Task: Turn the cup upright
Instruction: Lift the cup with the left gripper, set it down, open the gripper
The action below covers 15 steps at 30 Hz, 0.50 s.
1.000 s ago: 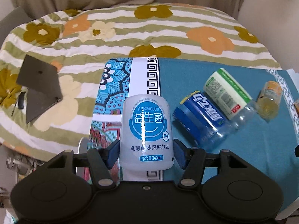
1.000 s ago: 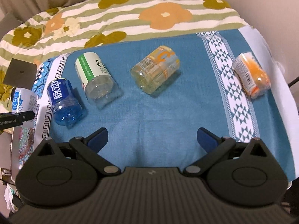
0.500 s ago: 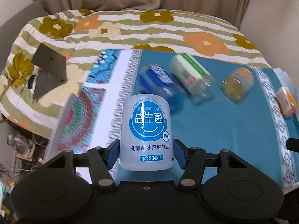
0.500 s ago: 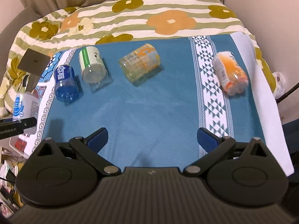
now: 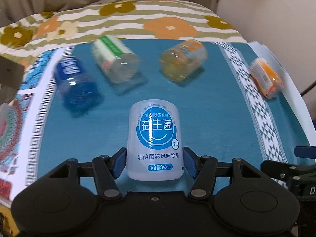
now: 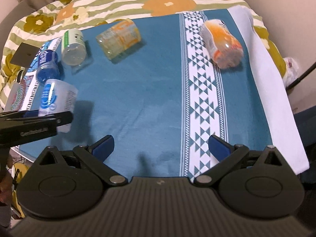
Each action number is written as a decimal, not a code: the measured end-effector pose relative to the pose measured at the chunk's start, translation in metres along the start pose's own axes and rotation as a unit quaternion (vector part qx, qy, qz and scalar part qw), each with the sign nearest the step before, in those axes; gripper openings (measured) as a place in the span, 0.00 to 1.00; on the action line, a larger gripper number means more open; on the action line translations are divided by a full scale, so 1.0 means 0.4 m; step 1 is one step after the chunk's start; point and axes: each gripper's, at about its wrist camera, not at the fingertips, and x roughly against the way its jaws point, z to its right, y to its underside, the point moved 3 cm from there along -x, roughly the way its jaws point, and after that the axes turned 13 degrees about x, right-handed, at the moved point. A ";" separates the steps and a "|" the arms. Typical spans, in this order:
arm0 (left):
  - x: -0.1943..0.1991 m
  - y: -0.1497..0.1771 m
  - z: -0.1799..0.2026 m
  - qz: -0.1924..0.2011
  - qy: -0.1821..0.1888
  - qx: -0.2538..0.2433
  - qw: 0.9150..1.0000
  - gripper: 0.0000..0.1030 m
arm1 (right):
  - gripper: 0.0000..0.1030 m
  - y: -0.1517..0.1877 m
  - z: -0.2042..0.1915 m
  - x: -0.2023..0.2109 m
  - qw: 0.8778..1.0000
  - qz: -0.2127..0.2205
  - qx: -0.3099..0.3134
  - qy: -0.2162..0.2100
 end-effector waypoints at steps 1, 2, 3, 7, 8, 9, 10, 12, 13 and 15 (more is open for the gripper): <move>-0.012 0.000 0.011 -0.003 0.002 -0.002 1.000 0.63 | 1.00 0.001 0.006 -0.005 1.000 -0.001 -0.003 0.001; -0.019 0.001 0.017 -0.005 0.004 -0.004 1.000 0.63 | 1.00 0.001 0.011 -0.009 1.000 -0.001 -0.006 0.002; -0.028 -0.001 0.025 -0.006 0.005 -0.005 1.000 0.63 | 1.00 0.001 0.015 -0.012 1.000 -0.001 -0.010 0.002; -0.051 -0.002 0.049 -0.008 0.002 -0.013 1.000 0.63 | 1.00 0.001 0.029 -0.021 1.000 -0.001 -0.021 0.004; -0.052 -0.004 0.049 -0.008 0.001 -0.014 1.000 0.63 | 1.00 0.000 0.031 -0.021 1.000 -0.001 -0.022 0.004; -0.055 -0.007 0.052 -0.008 0.001 -0.016 1.000 0.63 | 1.00 0.000 0.032 -0.022 1.000 -0.001 -0.024 0.004; -0.058 -0.011 0.053 -0.008 0.000 -0.016 1.000 0.63 | 1.00 -0.001 0.034 -0.023 1.000 -0.002 -0.025 0.005; -0.060 -0.014 0.058 -0.008 -0.001 -0.021 1.000 0.66 | 1.00 -0.003 0.037 -0.025 1.000 -0.003 -0.026 0.007; -0.062 -0.014 0.062 -0.008 -0.003 -0.025 1.000 0.69 | 1.00 -0.004 0.038 -0.026 1.000 -0.004 -0.027 0.007; -0.060 -0.016 0.065 -0.004 -0.011 -0.034 0.999 0.82 | 1.00 -0.007 0.039 -0.027 1.000 -0.004 -0.028 0.007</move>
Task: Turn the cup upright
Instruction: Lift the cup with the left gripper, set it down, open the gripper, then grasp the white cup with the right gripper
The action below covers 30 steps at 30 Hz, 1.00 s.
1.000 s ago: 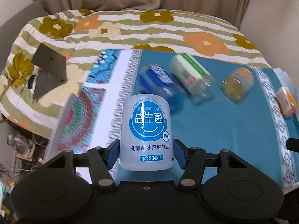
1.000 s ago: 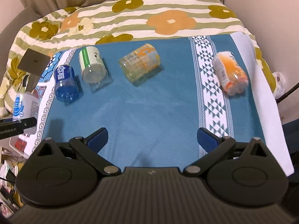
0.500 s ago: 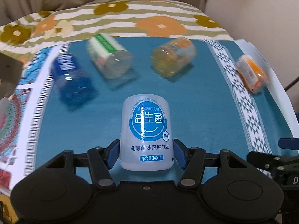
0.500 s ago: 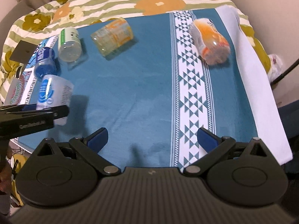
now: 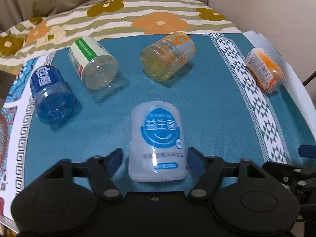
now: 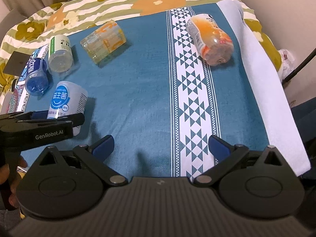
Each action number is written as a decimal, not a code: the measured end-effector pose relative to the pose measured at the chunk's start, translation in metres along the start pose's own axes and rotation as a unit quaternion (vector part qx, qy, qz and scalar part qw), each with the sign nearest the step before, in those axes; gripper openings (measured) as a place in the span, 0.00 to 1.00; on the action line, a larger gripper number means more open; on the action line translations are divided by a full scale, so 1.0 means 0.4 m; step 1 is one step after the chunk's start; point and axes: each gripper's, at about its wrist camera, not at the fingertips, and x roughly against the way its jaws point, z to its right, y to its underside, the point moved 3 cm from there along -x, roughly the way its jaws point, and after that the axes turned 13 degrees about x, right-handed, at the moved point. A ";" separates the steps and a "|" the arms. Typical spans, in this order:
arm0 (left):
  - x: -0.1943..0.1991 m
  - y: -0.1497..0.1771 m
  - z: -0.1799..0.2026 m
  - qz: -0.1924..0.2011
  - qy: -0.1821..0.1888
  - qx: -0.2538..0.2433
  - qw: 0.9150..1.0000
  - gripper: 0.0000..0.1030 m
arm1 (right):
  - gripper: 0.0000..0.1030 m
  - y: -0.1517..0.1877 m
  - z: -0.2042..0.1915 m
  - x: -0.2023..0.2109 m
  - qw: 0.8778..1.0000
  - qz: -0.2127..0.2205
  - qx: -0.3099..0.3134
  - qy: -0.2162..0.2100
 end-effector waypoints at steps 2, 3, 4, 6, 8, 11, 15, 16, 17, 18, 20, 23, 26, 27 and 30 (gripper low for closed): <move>0.004 -0.001 0.003 0.004 -0.002 -0.003 1.000 0.83 | 1.00 -0.003 -0.002 0.001 1.000 0.000 0.002 0.001; 0.006 -0.003 0.000 0.002 -0.001 -0.002 1.000 0.83 | 1.00 -0.004 -0.003 0.002 1.000 0.000 0.003 0.002; 0.007 -0.003 -0.002 0.001 0.000 0.000 1.000 0.83 | 1.00 -0.006 -0.004 0.003 1.000 0.001 0.003 0.002; 0.010 -0.003 -0.005 -0.001 0.001 0.002 1.000 0.84 | 1.00 -0.011 -0.004 0.004 1.000 0.002 0.002 0.002; 0.016 -0.002 -0.008 -0.003 0.001 0.002 1.000 0.84 | 1.00 -0.018 -0.006 0.009 1.000 0.004 0.003 0.003; 0.034 0.001 -0.015 -0.005 0.005 0.002 1.000 0.84 | 1.00 -0.035 -0.009 0.023 1.000 0.010 0.005 0.007; 0.075 0.005 -0.037 -0.008 0.009 0.003 1.000 0.94 | 1.00 -0.071 -0.017 0.043 1.000 0.013 0.004 -0.001; 0.090 0.004 -0.048 -0.005 0.008 0.007 1.000 0.96 | 1.00 -0.082 -0.023 0.043 1.000 0.009 0.006 -0.003; 0.102 0.003 -0.060 -0.002 0.005 0.010 1.000 0.98 | 1.00 -0.094 -0.031 0.043 1.000 0.006 0.010 -0.004; 0.115 0.002 -0.073 0.000 0.004 0.013 1.000 0.98 | 1.00 -0.104 -0.039 0.044 1.000 0.003 0.014 -0.003; 0.134 -0.003 -0.100 0.002 0.000 0.017 1.000 0.99 | 1.00 -0.128 -0.061 0.044 1.000 0.003 0.022 -0.006; 0.149 -0.008 -0.144 0.004 -0.016 0.016 1.000 0.99 | 1.00 -0.161 -0.098 0.034 0.999 0.001 0.026 -0.023; 0.147 -0.009 -0.198 0.001 -0.035 0.020 0.999 0.99 | 1.00 -0.195 -0.139 0.007 0.999 -0.011 0.035 -0.040; 0.143 -0.008 -0.215 -0.002 -0.040 0.021 0.999 0.99 | 1.00 -0.205 -0.153 -0.005 0.998 -0.016 0.037 -0.044; 0.133 -0.008 -0.269 -0.008 -0.041 0.031 0.999 0.99 | 1.00 -0.233 -0.193 -0.048 0.997 -0.033 0.033 -0.060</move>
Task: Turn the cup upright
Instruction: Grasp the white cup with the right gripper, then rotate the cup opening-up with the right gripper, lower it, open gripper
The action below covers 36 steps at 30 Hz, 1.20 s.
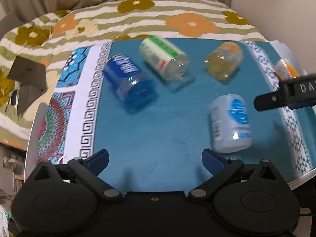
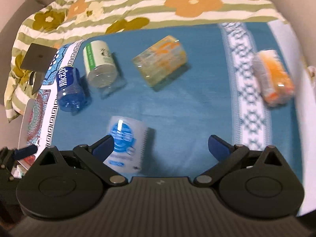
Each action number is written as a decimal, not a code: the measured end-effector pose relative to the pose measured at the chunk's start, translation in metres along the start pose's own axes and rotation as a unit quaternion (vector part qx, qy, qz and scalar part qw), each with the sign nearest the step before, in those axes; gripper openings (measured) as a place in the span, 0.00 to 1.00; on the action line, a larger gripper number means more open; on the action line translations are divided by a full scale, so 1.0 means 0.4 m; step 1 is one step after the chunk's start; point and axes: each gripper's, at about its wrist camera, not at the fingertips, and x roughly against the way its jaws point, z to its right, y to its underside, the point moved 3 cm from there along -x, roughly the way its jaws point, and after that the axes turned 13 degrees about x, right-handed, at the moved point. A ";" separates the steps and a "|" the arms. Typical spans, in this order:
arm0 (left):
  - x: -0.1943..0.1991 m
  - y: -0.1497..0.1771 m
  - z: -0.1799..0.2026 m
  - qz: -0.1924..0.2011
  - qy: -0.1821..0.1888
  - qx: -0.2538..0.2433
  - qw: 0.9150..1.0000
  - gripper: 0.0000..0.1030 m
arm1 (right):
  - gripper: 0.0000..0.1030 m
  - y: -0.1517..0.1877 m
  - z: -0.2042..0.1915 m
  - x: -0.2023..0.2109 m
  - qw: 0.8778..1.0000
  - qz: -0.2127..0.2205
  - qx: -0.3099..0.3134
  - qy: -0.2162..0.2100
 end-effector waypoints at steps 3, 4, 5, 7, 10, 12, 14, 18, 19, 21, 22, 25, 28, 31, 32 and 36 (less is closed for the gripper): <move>-0.011 -0.007 -0.046 -0.006 0.001 0.013 1.000 0.99 | 1.00 -0.026 -0.024 -0.049 1.000 -0.022 -0.010 -0.016; -0.015 -0.009 -0.058 -0.008 0.001 0.017 1.000 0.99 | 1.00 -0.033 -0.028 -0.064 0.999 -0.029 -0.016 -0.018; -0.018 -0.011 -0.070 -0.009 0.002 0.020 1.000 0.99 | 1.00 -0.039 -0.031 -0.079 0.999 -0.034 -0.023 -0.022; -0.025 -0.015 -0.090 -0.012 0.006 0.027 1.000 0.99 | 1.00 -0.049 -0.034 -0.106 0.998 -0.046 -0.034 -0.028; -0.039 -0.019 -0.112 -0.018 0.009 0.031 0.999 0.99 | 0.95 -0.058 -0.037 -0.134 0.996 -0.060 -0.049 -0.038; -0.047 -0.022 -0.124 -0.022 0.010 0.030 0.999 0.99 | 0.91 -0.063 -0.040 -0.147 0.995 -0.069 -0.059 -0.045; -0.055 -0.026 -0.134 -0.025 0.010 0.031 0.999 0.99 | 0.88 -0.064 -0.041 -0.156 0.994 -0.076 -0.067 -0.050; -0.064 -0.039 -0.146 -0.029 0.016 0.036 0.999 0.99 | 0.84 -0.065 -0.042 -0.165 0.992 -0.085 -0.077 -0.054; -0.065 -0.041 -0.147 -0.029 0.017 0.037 0.999 0.99 | 0.80 -0.064 -0.041 -0.167 0.991 -0.086 -0.080 -0.056; -0.066 -0.046 -0.149 -0.028 0.019 0.036 0.999 0.99 | 0.73 -0.065 -0.042 -0.170 0.991 -0.088 -0.084 -0.062; -0.066 -0.049 -0.150 -0.028 0.019 0.036 0.999 0.99 | 0.73 -0.065 -0.041 -0.170 0.990 -0.088 -0.085 -0.062; -0.068 -0.052 -0.153 -0.028 0.021 0.038 0.999 0.99 | 0.70 -0.065 -0.041 -0.166 0.991 -0.085 -0.081 -0.061; -0.067 -0.054 -0.157 -0.029 0.024 0.043 0.998 0.99 | 0.68 -0.064 -0.043 -0.157 0.992 -0.080 -0.078 -0.061; -0.060 -0.054 -0.158 -0.028 0.025 0.044 0.998 0.99 | 0.67 -0.068 -0.047 -0.122 0.994 -0.055 -0.075 -0.062; -0.057 -0.053 -0.158 -0.028 0.025 0.044 0.998 0.99 | 0.67 -0.070 -0.048 -0.102 0.994 -0.039 -0.077 -0.062; -0.049 -0.049 -0.159 -0.025 0.025 0.047 0.998 0.99 | 0.67 -0.068 -0.050 -0.025 0.995 0.066 -0.074 -0.035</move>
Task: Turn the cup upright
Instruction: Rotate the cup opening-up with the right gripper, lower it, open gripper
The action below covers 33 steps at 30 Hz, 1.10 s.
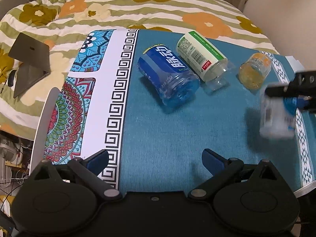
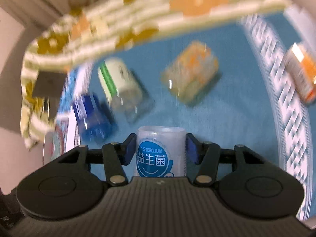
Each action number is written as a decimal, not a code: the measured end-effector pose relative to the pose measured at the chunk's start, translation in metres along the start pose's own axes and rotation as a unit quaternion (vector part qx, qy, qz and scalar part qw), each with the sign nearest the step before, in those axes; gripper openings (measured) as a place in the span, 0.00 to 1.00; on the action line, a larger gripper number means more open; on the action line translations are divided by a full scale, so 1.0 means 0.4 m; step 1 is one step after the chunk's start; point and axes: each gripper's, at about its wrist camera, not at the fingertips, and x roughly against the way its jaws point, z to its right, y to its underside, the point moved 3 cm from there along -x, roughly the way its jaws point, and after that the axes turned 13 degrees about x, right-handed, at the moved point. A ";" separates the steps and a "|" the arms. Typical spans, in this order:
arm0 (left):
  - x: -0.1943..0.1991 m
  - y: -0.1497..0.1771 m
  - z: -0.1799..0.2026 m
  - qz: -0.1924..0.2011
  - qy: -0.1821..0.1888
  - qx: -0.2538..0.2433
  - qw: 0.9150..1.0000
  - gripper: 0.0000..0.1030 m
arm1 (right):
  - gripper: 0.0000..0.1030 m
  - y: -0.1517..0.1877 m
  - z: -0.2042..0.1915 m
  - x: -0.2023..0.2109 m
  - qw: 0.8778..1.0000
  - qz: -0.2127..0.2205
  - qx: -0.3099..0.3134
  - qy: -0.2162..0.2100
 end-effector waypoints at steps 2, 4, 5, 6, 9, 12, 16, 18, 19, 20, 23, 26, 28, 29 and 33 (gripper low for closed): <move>0.003 0.002 -0.001 0.001 0.001 0.002 1.000 0.99 | 0.67 0.015 -0.006 0.015 0.998 0.062 0.005 0.017; 0.005 0.005 -0.003 0.002 0.001 0.003 1.000 0.99 | 0.67 0.036 -0.014 0.014 0.993 0.117 0.009 0.027; 0.006 0.007 -0.003 0.003 0.000 0.002 1.000 0.99 | 0.67 0.046 -0.022 0.009 0.989 0.142 0.019 0.036; 0.006 0.009 -0.004 0.004 -0.001 0.000 1.000 0.99 | 0.67 0.056 -0.031 -0.001 0.985 0.162 0.032 0.049; 0.002 0.018 -0.007 0.006 -0.005 -0.007 1.000 0.99 | 0.67 0.074 -0.045 -0.031 0.975 0.202 0.053 0.072; -0.007 0.030 -0.011 0.006 -0.008 -0.014 1.000 0.99 | 0.68 0.088 -0.060 -0.057 0.967 0.222 0.081 0.096; -0.018 0.046 -0.015 0.000 -0.013 -0.020 1.000 0.99 | 0.69 0.103 -0.071 -0.085 0.962 0.226 0.106 0.109; -0.021 0.053 -0.017 -0.002 -0.014 -0.022 1.000 0.99 | 0.69 0.109 -0.078 -0.086 0.959 0.227 0.123 0.115; -0.021 0.056 -0.018 -0.002 -0.014 -0.024 1.000 0.99 | 0.69 0.111 -0.082 -0.085 0.958 0.226 0.131 0.121; -0.021 0.058 -0.018 -0.002 -0.014 -0.025 1.000 0.99 | 0.69 0.115 -0.086 -0.084 0.957 0.224 0.138 0.125; -0.021 0.061 -0.017 -0.003 -0.013 -0.029 0.999 0.99 | 0.69 0.131 -0.090 -0.077 0.955 0.224 0.145 0.128; -0.018 0.059 -0.014 0.000 -0.013 -0.033 0.999 0.99 | 0.69 0.150 -0.094 -0.070 0.953 0.226 0.153 0.129; -0.016 0.058 -0.012 0.002 -0.012 -0.035 0.999 0.99 | 0.69 0.161 -0.094 -0.065 0.953 0.224 0.158 0.130; -0.016 0.058 -0.011 0.002 -0.012 -0.035 0.999 0.99 | 0.70 0.165 -0.096 -0.063 0.952 0.224 0.161 0.129; -0.019 0.060 -0.004 -0.001 -0.011 -0.038 0.999 0.99 | 0.71 0.170 -0.105 -0.062 0.947 0.225 0.186 0.130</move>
